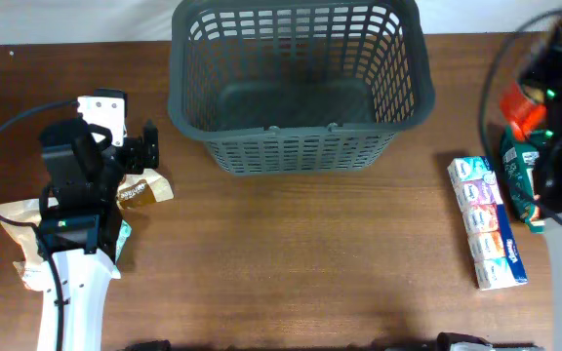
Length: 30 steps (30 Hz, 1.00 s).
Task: Pack container
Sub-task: 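Carry the spaghetti pack into the basket and release it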
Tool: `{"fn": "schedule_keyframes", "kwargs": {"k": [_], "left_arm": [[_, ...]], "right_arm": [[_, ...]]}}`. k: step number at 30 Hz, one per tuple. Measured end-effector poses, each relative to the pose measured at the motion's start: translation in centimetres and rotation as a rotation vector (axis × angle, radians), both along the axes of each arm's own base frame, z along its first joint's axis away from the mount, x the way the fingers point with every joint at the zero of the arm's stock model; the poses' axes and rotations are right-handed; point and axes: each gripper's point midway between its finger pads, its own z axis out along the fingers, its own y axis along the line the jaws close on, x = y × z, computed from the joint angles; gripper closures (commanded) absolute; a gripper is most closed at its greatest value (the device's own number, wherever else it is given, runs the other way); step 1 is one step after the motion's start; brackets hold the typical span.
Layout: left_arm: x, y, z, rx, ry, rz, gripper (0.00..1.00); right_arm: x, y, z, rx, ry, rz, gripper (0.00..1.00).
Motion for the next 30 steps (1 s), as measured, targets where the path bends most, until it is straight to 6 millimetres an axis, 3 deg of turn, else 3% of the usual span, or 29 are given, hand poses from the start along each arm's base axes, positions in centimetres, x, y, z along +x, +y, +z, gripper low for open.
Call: {"fn": "schedule_keyframes", "kwargs": {"k": [5, 7, 9, 11, 13, 15, 17, 21, 24, 30], "left_arm": [[0.0, 0.0, 0.0, 0.0, -0.001, 0.0, 0.01], [0.0, 0.0, 0.0, 0.0, 0.0, 0.0, 0.01], [0.0, 0.0, 0.0, 0.0, 0.0, 0.0, 0.01], [0.0, 0.0, 0.0, 0.0, 0.002, 0.0, 0.01], [-0.1, 0.0, -0.1, -0.001, 0.006, 0.0, 0.01], [-0.2, 0.0, -0.3, -0.002, 0.014, 0.0, 0.01], [-0.2, 0.0, -0.4, -0.003, 0.019, 0.001, 0.01], [-0.2, 0.0, -0.6, -0.003, 0.024, 0.0, 0.01], [-0.2, 0.0, -0.5, -0.003, 0.023, 0.0, 0.01], [-0.2, 0.0, -0.5, -0.003, 0.022, 0.0, 0.01]], "right_arm": [[0.2, 10.8, 7.6, 0.005, -0.328, 0.306, 0.96], [-0.5, 15.3, 8.7, 0.018, -0.375, 0.426, 0.96], [-0.7, 19.4, 7.9, 0.032, -0.345, 0.533, 0.96], [0.2, 23.3, 4.5, 0.039, -0.221, 0.623, 0.96], [1.3, 25.5, 0.5, 0.034, -0.089, 0.664, 0.96], [2.8, 27.6, -5.8, 0.003, 0.1, 0.695, 0.96], [4.0, 28.6, -10.3, -0.038, 0.222, 0.706, 0.96], [3.8, 28.5, -18.2, -0.14, 0.459, 0.723, 0.96], [4.1, 28.3, -20.5, -0.206, 0.511, 0.734, 0.96], [4.4, 27.3, -20.7, -0.258, 0.519, 0.725, 0.91]]}}
